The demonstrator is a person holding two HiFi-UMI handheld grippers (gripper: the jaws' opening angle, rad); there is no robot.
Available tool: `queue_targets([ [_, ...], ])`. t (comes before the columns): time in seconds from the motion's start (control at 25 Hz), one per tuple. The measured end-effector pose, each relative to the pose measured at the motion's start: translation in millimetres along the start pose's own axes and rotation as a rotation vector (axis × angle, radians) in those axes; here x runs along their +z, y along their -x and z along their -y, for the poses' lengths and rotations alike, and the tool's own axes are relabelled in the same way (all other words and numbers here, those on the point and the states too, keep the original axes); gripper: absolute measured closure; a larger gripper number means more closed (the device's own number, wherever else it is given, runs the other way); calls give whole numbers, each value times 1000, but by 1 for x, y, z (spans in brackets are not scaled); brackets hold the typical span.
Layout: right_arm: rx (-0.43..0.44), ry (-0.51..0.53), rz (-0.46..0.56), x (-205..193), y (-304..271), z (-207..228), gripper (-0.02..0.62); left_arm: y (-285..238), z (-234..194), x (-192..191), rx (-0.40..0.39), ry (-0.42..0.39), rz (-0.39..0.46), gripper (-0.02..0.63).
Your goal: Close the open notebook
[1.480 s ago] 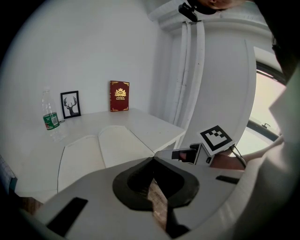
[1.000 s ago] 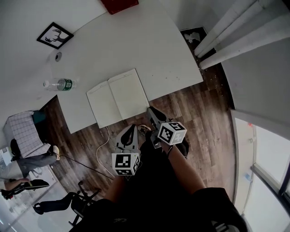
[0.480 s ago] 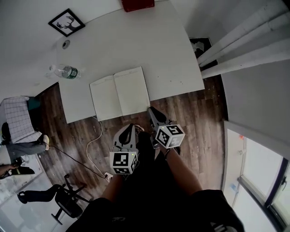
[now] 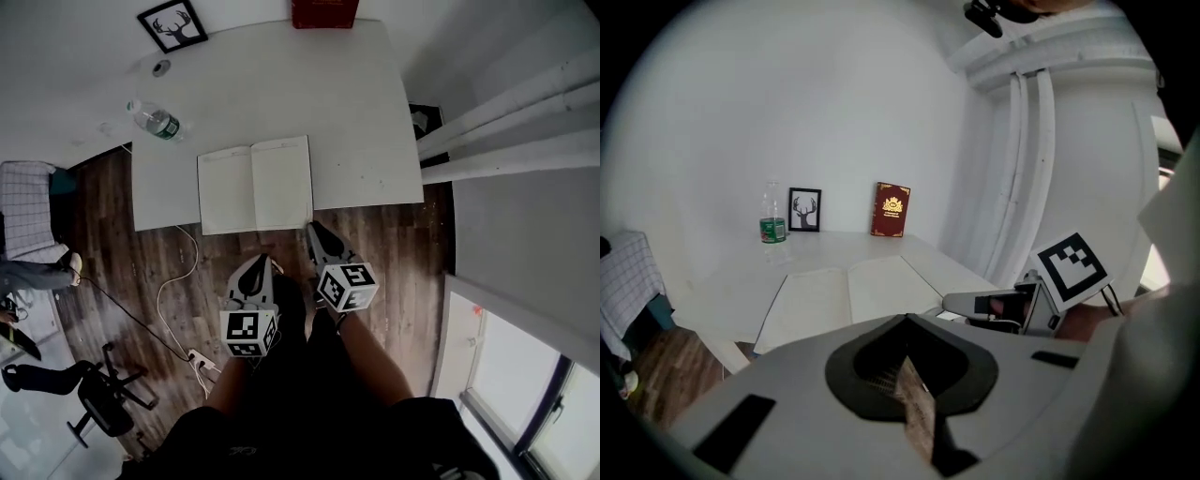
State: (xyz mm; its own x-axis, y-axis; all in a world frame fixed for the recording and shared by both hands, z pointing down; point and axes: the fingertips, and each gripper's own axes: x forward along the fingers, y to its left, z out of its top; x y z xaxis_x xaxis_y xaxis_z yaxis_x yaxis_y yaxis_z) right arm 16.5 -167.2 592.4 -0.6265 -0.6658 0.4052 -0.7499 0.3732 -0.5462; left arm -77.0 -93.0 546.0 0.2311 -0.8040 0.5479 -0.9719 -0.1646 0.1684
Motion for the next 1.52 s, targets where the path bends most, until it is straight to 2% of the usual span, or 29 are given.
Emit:
queue_targets([
  [0.52,43,224,-4,18,4,-39,549,18,-21,4,95,99,83,603],
  [0.92,94,345,3,26,1,-74,549,33,-38,1,148,152,118,603],
  [1.52,155,472,-20,27,-10,-111,551,43,-57,-2,189,212,157,603],
])
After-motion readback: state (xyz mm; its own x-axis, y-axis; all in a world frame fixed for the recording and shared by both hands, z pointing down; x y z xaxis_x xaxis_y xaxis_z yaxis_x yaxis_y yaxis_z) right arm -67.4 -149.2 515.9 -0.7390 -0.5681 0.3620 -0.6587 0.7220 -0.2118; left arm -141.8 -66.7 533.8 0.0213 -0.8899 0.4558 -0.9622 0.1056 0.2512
